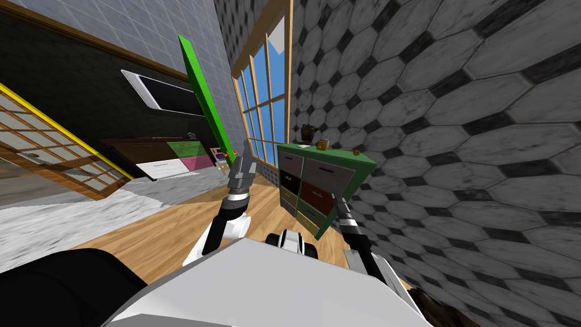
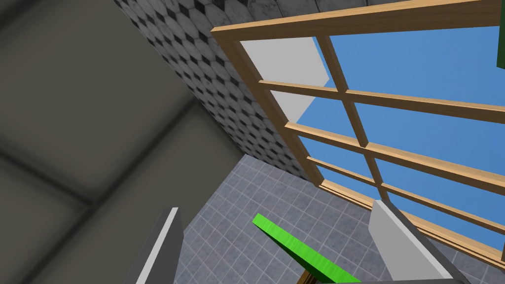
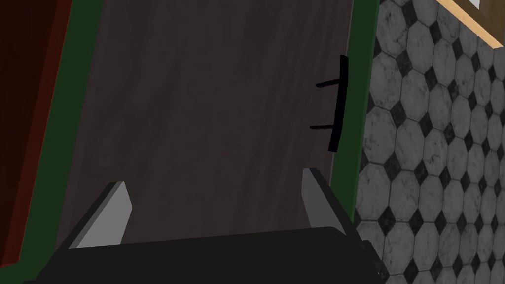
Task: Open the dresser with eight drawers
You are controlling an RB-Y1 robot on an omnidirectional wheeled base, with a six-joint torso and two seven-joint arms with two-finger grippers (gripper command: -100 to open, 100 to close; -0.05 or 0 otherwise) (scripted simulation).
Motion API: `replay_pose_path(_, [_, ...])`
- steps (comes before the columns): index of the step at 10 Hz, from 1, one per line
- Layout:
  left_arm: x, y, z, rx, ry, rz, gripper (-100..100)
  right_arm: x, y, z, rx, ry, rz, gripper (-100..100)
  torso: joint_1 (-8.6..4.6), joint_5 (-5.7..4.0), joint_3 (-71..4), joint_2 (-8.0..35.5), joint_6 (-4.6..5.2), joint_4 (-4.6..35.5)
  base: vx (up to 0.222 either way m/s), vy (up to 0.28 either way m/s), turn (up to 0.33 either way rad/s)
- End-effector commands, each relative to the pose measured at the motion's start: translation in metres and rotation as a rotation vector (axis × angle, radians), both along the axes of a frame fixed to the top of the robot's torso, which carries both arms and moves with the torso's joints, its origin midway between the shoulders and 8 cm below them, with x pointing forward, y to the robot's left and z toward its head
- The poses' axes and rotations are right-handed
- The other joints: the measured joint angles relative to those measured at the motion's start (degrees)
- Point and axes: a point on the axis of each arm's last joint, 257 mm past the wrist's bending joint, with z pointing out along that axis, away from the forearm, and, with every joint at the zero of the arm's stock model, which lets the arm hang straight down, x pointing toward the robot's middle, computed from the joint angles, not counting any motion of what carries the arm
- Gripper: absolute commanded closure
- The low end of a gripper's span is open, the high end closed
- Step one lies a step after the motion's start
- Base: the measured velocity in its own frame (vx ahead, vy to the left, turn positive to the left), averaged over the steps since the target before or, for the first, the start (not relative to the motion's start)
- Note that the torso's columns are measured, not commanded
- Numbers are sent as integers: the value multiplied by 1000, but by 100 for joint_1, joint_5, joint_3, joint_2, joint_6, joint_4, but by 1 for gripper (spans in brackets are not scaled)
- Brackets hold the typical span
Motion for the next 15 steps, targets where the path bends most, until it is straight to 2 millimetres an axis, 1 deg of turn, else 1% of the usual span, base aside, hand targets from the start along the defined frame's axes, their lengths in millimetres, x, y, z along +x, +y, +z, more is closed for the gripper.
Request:
replay_pose_path(1, [0,0,0,0,0,0,0,9,1,-37,-86,93,-25,-100,-3,0,0,1,1,1,-6,58,12])
replay_pose_path(3, [0,0,0,0,0,0,0,9,3,-39,-130,93,-27,-100,-1,1,0,0,0,1,-7,38,-1])
replay_pose_path(4, [0,0,0,0,0,0,0,14,1,-63,-177,155,-44,-100,-11,-2,-1,-1,0,0,-8,42,12])
replay_pose_path(5, [0,0,0,0,0,0,0,14,2,-64,-205,154,-46,-100,-2,-1,-1,-2,-1,0,-10,45,8])
replay_pose_path(6, [0,0,0,0,0,0,0,19,-3,-88,-245,216,-64,-100,1,2,0,1,1,1,-18,55,9])
replay_pose_path(8, [0,0,0,0,0,0,0,19,-2,-89,-287,214,-66,-100,2,2,1,1,1,1,-7,42,1])
replay_pose_path(9, [0,0,0,0,0,0,0,23,-7,-113,-337,275,-85,-100,-8,-1,-2,-3,0,0,-4,47,15])
replay_pose_path(10, [0,0,0,0,0,0,0,23,-6,-114,-369,273,-87,-100,-1,-1,-2,-4,-1,-1,-5,52,9])
replay_pose_path(11, [0,0,0,0,0,0,0,25,-13,-137,-411,333,-106,-100,0,1,-1,-1,1,0,-12,68,15])
replay_pose_path(13, [0,0,0,0,0,0,0,25,-13,-138,-459,330,-109,-100,-1,1,2,2,0,1,-11,39,2])
replay_pose_path(14, [0,0,0,0,0,0,0,27,-21,-160,-508,388,-129,-100,-11,-2,0,0,1,1,-5,37,15])
replay_pose_path(15, [0,0,0,0,0,0,0,27,-21,-161,-537,385,-131,-100,-5,-2,-1,-3,0,-1,-7,43,10])
